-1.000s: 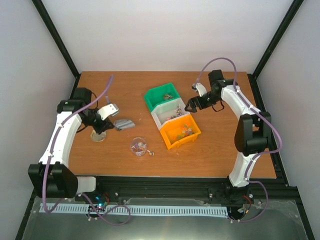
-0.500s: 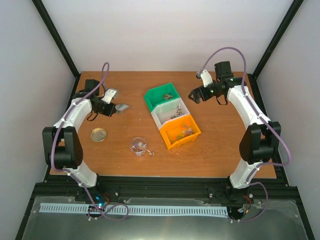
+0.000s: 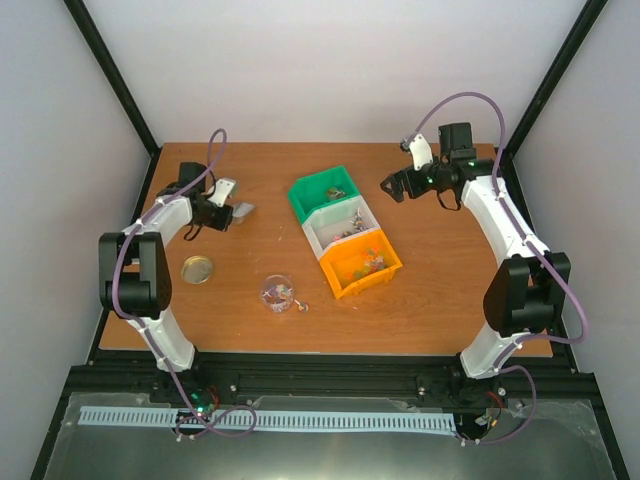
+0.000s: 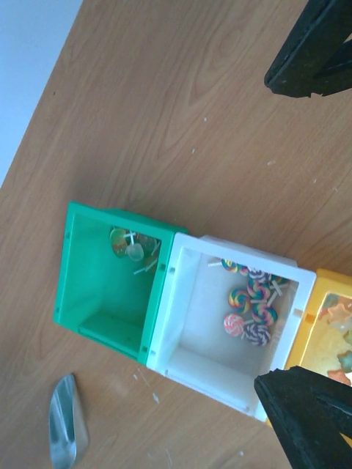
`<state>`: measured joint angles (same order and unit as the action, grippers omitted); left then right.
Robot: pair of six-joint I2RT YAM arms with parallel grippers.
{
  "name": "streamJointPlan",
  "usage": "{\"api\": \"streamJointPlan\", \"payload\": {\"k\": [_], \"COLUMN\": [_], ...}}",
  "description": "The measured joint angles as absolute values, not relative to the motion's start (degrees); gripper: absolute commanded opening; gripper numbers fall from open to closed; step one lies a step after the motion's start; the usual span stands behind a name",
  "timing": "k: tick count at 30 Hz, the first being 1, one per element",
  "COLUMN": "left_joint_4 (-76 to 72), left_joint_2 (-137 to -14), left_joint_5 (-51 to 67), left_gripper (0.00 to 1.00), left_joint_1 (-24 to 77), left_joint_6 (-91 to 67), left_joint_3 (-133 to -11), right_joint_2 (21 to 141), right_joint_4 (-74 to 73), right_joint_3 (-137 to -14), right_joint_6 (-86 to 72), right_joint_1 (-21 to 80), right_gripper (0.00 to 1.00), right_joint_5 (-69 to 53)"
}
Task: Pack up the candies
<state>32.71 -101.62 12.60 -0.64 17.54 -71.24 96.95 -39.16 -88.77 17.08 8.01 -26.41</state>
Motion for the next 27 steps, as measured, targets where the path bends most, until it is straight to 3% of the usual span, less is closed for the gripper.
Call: {"api": "streamJointPlan", "payload": {"k": [9, 16, 27], "left_joint_4": [32.5, 36.3, 49.4], "left_joint_2": [-102.7, -101.5, -93.5], "left_joint_5": [12.2, 12.6, 15.2], "left_gripper": [0.30, 0.60, 0.62], "left_joint_1": [-0.6, -0.8, -10.7], "left_joint_6": [18.2, 18.7, 24.5], "left_joint_3": [-68.7, -68.6, -70.9], "right_joint_2": [97.3, 98.9, 99.6], "right_joint_4": [-40.1, -40.3, -40.0], "right_joint_3": [-88.8, -88.8, -88.8], "right_joint_6": [16.6, 15.6, 15.7], "right_joint_1": [8.0, 8.1, 11.5], "right_gripper": [1.00, 1.00, 1.00], "right_joint_5": [-32.2, -35.6, -37.1]}}
